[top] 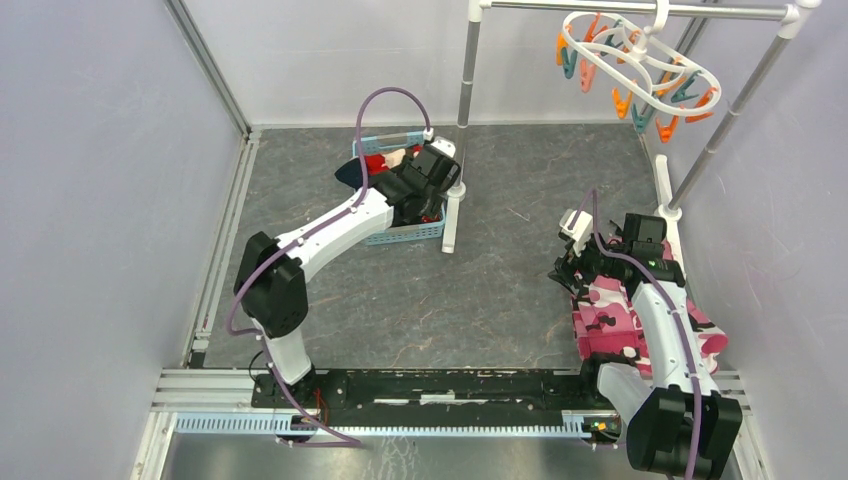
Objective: Clip the socks to the hanger
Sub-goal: Pick up the sock from the bin.
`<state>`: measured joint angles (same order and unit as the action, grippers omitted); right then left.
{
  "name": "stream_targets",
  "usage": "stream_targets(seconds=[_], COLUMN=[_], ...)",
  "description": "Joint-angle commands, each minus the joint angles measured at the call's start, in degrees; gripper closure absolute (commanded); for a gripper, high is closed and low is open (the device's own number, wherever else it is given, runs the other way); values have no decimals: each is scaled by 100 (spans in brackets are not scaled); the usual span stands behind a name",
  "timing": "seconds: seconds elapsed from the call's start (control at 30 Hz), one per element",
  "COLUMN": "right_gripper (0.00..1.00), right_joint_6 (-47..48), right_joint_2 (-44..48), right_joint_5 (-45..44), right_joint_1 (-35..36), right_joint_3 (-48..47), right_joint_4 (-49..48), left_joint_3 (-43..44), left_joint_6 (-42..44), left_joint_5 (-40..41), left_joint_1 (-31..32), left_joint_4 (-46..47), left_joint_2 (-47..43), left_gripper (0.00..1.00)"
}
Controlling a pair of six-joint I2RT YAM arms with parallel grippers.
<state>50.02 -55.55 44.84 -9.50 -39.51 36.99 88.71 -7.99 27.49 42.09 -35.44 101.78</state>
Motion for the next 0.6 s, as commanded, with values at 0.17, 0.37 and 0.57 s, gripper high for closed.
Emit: stream_targets(seconds=[0.17, 0.37, 0.57], right_gripper=[19, 19, 19], right_joint_6=[148, 170, 502], right_joint_2=[52, 6, 8], right_joint_5=[114, 144, 443], right_joint_1=[-17, -15, -16], right_joint_3=[75, 70, 19], right_joint_4=[17, 39, 317], left_joint_3=[199, 109, -360], left_joint_6=[538, 527, 416], left_joint_5=[527, 433, -135], left_joint_1=[-43, 30, 98], left_joint_4=[302, 344, 587], left_joint_2=[329, 21, -1171], left_gripper=[60, 96, 98])
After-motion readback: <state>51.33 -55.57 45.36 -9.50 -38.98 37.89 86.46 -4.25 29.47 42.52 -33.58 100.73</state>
